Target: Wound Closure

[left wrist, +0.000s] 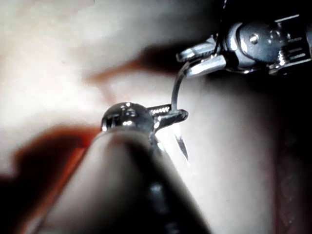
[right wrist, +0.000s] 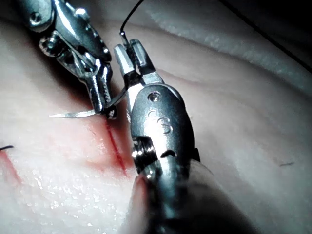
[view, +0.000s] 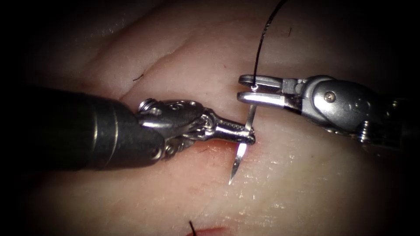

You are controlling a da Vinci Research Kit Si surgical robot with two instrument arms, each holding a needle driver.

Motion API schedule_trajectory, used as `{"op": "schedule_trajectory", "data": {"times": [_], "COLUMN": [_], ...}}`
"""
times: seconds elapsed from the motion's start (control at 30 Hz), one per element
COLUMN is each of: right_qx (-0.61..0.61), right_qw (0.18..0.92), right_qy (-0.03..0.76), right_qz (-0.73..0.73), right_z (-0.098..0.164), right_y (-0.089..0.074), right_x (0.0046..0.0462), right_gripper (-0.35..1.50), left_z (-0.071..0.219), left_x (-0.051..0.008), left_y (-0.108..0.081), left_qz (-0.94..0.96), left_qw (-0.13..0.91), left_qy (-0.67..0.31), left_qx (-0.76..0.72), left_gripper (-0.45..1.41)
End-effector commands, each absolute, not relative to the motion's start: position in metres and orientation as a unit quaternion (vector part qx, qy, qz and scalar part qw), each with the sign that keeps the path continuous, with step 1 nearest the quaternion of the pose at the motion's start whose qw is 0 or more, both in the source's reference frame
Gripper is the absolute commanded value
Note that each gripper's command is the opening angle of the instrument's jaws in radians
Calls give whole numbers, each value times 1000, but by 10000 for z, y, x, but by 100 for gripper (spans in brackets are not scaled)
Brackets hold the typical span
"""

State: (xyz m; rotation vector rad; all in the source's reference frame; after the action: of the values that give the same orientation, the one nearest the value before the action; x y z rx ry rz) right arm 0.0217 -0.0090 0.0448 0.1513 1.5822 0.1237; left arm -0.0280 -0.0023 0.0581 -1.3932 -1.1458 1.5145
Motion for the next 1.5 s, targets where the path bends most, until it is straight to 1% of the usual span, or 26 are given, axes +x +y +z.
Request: {"op": "schedule_trajectory", "data": {"times": [0.03, 0.07, 0.1, 0.13, 0.17, 0.3, 0.33, 0.43, 0.47, 0.53, 0.6, 0.7, 0.87, 0.93, 1.0, 1.03, 1.07, 1.1, 1.37, 1.4, 1.43, 1.47, 1.5], "right_qx": [70, 72, 80, 81, 79, 71, 69, 67, 64, 53, 46, 42, 27, 22, 14, 11, 4, 0, -30, -31, -33, -36, -38], "right_qw": [700, 711, 715, 718, 722, 730, 735, 738, 741, 750, 756, 761, 763, 763, 759, 759, 757, 756, 757, 757, 757, 757, 757], "right_qy": [708, 694, 688, 683, 678, 669, 662, 658, 654, 643, 635, 628, 629, 630, 638, 639, 643, 647, 650, 650, 650, 650, 650], "right_qz": [59, 82, 99, 107, 113, 122, 130, 133, 137, 146, 154, 160, 144, 140, 129, 124, 111, 102, 61, 62, 59, 57, 54], "right_z": [449, 449, 450, 451, 451, 451, 451, 451, 451, 451, 451, 450, 447, 447, 444, 443, 442, 441, 443, 444, 447, 449, 451], "right_y": [-88, -88, -87, -87, -88, -88, -88, -88, -89, -92, -92, -93, -93, -93, -93, -93, -93, -94, -94, -94, -93, -92, -92], "right_x": [225, 225, 225, 226, 226, 226, 226, 225, 226, 227, 229, 230, 234, 235, 236, 236, 236, 235, 229, 229, 228, 228, 227], "right_gripper": [-10, 61, 104, 115, 118, 120, 123, 123, 121, 109, 104, 101, 88, 86, 73, 61, 15, -35, -35, -35, -35, -35, -35], "left_z": [586, 585, 584, 584, 584, 584, 584, 584, 584, 584, 584, 584, 584, 584, 583, 583, 583, 583, 580, 580, 580, 580, 580], "left_x": [-286, -285, -285, -285, -285, -285, -284, -284, -283, -283, -283, -282, -282, -281, -281, -281, -281, -281, -282, -282, -282, -282, -283], "left_y": [-21, -20, -19, -18, -17, -17, -17, -17, -17, -16, -16, -16, -16, -17, -17, -17, -18, -18, -21, -22, -21, -19, -17], "left_qz": [594, 595, 594, 594, 597, 601, 605, 608, 611, 620, 624, 624, 623, 622, 621, 621, 621, 621, 619, 619, 619, 629, 637], "left_qw": [383, 389, 398, 401, 400, 399, 397, 394, 392, 394, 397, 399, 396, 394, 391, 390, 390, 389, 386, 386, 390, 390, 392], "left_qy": [-448, -442, -438, -436, -430, -421, -414, -409, -404, -382, -372, -371, -374, -376, -379, -380, -381, -382, -387, -387, -384, -362, -343], "left_qx": [-547, -546, -545, -545, -547, -550, -553, -555, -557, -561, -561, -560, -561, -563, -563, -564, -564, -564, -564, -564, -563, -566, -568], "left_gripper": [-45, -45, -45, -45, -45, -45, -45, -45, -45, -45, -45, -45, -45, -45, -45, -45, -45, -45, -45, -13, 24, 76, 104]}}
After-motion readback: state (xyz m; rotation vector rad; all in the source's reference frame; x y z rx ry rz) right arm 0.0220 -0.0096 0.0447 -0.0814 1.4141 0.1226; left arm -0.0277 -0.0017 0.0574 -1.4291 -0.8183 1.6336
